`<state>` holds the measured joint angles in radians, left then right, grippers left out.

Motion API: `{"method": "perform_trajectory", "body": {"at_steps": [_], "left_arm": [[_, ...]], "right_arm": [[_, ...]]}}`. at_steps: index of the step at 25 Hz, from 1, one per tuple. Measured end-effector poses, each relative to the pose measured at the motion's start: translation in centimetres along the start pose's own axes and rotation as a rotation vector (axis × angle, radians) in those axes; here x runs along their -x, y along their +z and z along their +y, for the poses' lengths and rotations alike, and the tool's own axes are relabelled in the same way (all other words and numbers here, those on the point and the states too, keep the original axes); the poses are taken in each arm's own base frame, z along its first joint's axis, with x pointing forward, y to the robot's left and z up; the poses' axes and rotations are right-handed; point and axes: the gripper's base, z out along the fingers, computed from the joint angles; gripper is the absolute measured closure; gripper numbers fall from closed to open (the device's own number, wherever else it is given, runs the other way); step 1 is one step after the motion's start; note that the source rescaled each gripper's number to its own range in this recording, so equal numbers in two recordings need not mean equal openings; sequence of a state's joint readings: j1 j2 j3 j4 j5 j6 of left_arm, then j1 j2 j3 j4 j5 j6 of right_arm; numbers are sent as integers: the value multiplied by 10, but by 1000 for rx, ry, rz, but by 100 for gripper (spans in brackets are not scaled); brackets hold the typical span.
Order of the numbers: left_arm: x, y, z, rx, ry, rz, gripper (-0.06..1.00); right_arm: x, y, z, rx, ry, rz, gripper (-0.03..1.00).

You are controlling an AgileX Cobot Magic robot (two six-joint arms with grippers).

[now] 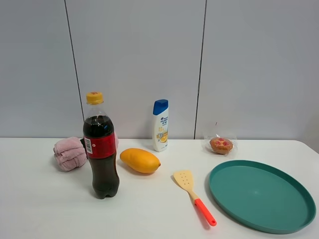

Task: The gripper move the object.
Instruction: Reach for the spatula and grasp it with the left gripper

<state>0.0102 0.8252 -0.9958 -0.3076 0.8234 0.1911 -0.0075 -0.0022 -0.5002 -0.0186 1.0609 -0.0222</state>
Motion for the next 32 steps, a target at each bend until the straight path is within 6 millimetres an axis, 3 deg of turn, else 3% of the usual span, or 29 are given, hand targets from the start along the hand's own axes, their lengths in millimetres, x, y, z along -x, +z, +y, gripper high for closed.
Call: {"method": "perform_trajectory", "body": {"at_steps": [9, 15, 19, 24, 32], "left_arm": [[68, 37, -28, -131, 88, -92, -6], [107, 69, -74, -275, 162, -107, -6], [121, 89, -106, -364, 214, -54, -6], [119, 122, -145, -443, 294, 81, -6], [80, 165, -207, -545, 403, 242, -6]], "right_arm": [[0, 0, 0, 0, 0, 0, -3], [0, 0, 0, 0, 0, 0, -3], [0, 0, 0, 0, 0, 0, -3], [0, 0, 0, 0, 0, 0, -3], [0, 0, 0, 0, 0, 0, -3]]}}
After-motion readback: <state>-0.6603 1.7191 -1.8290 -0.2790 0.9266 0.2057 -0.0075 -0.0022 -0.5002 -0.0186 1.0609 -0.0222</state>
